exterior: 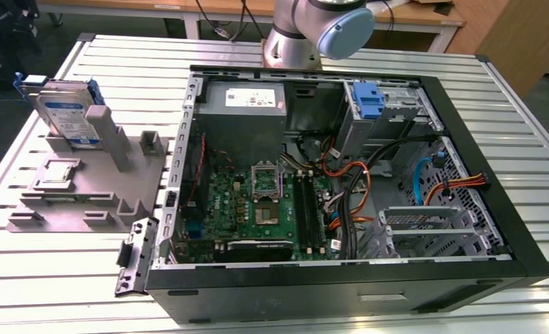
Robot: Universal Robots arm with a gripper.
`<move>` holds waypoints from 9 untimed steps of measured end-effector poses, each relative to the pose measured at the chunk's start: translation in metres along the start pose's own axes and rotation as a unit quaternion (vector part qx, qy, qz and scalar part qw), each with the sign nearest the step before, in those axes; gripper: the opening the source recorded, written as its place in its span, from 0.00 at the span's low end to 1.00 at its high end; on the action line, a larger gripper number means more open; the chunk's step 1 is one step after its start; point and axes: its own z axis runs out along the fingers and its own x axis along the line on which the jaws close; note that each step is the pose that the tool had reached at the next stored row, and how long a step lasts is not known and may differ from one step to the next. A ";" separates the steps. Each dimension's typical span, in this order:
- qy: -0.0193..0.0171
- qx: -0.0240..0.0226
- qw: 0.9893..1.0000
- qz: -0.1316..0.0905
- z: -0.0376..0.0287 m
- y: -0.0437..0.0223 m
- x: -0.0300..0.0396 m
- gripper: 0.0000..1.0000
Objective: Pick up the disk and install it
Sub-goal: 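Pick up the disk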
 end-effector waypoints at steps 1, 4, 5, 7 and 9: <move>-0.001 0.000 1.000 -0.001 0.0017 0.0008 -0.0007 0.71; -0.003 0.001 1.000 -0.005 0.0069 0.0036 -0.0012 0.71; -0.004 0.001 1.000 -0.010 0.0083 0.0036 -0.0012 0.71; -0.004 0.000 1.000 -0.022 0.0109 0.0037 -0.0012 0.71; -0.005 0.000 1.000 -0.029 0.0141 0.0044 -0.0010 0.71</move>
